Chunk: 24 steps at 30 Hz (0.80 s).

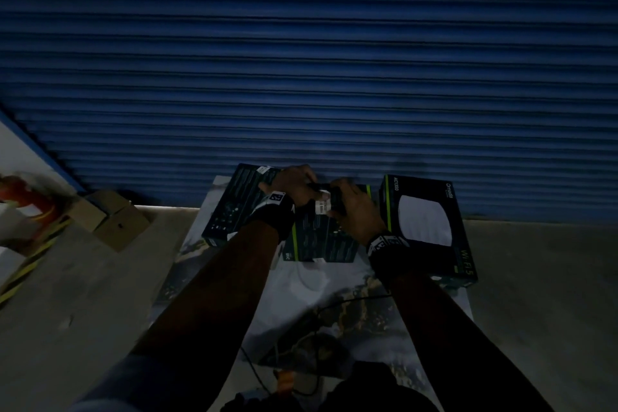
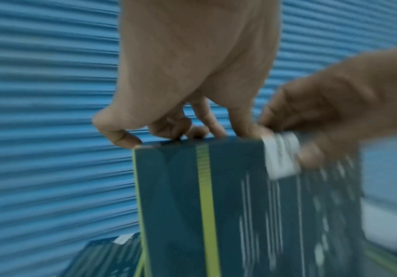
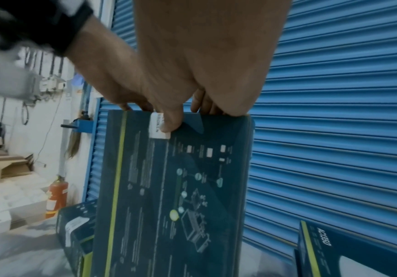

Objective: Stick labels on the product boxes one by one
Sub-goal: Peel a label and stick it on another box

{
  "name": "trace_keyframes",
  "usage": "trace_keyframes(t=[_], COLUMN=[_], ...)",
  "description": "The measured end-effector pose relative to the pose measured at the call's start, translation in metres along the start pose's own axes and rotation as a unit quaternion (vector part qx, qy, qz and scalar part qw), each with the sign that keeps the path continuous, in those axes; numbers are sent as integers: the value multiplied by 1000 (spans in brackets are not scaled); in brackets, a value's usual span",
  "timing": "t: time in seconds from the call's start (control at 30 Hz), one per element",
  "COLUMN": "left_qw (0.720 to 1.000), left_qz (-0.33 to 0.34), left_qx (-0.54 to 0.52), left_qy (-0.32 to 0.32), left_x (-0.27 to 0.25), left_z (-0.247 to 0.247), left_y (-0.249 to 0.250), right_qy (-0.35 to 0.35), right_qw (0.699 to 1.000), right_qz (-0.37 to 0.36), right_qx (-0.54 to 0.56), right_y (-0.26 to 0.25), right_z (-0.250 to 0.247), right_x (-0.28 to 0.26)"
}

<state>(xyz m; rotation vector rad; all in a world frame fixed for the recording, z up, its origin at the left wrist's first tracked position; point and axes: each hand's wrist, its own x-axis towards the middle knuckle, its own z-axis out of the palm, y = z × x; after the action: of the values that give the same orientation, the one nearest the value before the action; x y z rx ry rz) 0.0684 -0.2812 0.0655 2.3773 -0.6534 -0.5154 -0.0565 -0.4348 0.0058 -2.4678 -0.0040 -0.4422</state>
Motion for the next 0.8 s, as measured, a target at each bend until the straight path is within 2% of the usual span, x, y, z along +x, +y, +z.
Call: trace_keyframes(t=[0.13, 0.2, 0.33, 0.47, 0.63, 0.8], left_qw=[990, 984, 963, 940, 954, 949], left_qz=[-17, 8, 89, 228, 208, 172], left_qx=[70, 86, 157, 99, 37, 49], left_qy=[124, 154, 199, 235, 213, 259], left_x=[-14, -21, -36, -39, -34, -31], left_z=[14, 25, 47, 47, 40, 42], left_y=[1, -3, -29, -41, -33, -25], right_qy=[16, 28, 39, 49, 65, 87], right_qw=[1000, 999, 999, 998, 996, 994], right_qz=[-2, -11, -1, 24, 36, 54], right_qx=[18, 17, 19, 41, 51, 35], right_y=[-3, -3, 1, 0, 1, -2], right_z=[-3, -3, -4, -3, 1, 2], right_x=[2, 2, 6, 11, 19, 29])
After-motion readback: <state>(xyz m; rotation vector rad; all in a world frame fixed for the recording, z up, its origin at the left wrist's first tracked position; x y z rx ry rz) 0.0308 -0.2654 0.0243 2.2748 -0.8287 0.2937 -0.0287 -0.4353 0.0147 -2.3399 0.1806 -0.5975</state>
